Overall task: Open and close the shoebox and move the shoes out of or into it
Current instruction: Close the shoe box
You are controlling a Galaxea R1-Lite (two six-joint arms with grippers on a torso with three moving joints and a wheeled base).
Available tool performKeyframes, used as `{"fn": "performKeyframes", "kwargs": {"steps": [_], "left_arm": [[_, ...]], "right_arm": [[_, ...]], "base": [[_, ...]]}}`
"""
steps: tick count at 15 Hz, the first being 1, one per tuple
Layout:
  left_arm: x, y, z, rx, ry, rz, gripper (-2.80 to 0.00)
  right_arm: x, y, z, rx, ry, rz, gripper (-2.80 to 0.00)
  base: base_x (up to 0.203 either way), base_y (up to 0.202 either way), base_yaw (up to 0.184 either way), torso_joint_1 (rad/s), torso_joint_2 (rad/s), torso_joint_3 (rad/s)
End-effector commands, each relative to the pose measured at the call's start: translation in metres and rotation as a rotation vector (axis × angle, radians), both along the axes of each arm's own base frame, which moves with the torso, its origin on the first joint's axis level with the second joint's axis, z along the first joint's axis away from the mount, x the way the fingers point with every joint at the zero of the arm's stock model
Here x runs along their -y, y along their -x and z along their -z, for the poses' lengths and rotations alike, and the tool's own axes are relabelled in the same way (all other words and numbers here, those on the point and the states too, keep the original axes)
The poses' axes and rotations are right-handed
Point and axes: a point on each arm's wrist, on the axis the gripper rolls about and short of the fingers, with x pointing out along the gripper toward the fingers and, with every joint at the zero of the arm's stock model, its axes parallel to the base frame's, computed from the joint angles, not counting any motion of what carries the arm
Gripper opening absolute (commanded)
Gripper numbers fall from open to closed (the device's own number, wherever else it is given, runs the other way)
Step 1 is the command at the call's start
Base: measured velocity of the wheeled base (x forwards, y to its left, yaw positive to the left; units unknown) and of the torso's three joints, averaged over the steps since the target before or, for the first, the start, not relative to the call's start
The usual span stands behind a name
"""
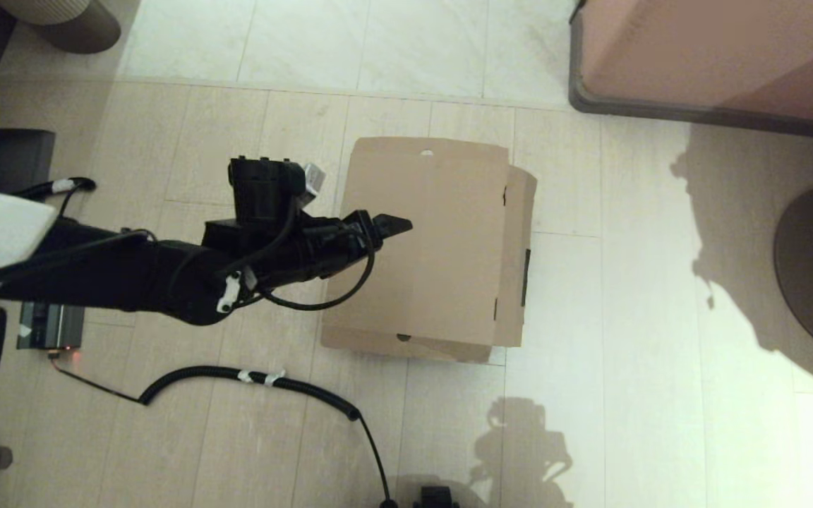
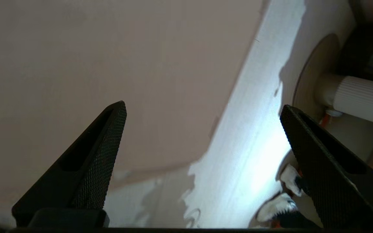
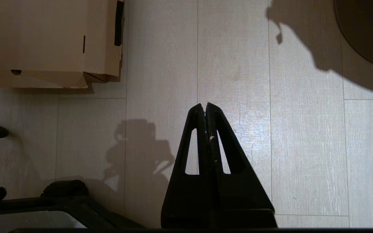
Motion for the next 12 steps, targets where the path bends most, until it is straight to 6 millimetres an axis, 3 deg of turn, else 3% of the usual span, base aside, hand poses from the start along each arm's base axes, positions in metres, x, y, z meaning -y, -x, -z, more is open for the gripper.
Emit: {"fn": "performKeyframes", "kwargs": {"steps": [1,8,12], "left_arm": [[0.016,-0.031,0.034,-0.039,-0.017,0.001,0.00],[0.028,-0.071,0.082,-0.075,-0.040,-0.024,0.00],[0.030,-0.075,0.077,-0.057,-0.038,-0.042,0.00]], "right_arm": [[0.000,-0.001,0.004,-0.014,-0.001,0.001,-2.80],[0.000,-0.001,0.004,-0.014,-0.001,0.001,-2.80],[0.000,-0.001,0.004,-0.014,-0.001,0.001,-2.80]], "base": [[0.000,0.000,0.000,0.000,0.00,0.000],[0.000,0.000,0.000,0.000,0.00,0.000],[0.000,0.000,0.000,0.000,0.00,0.000]]}}
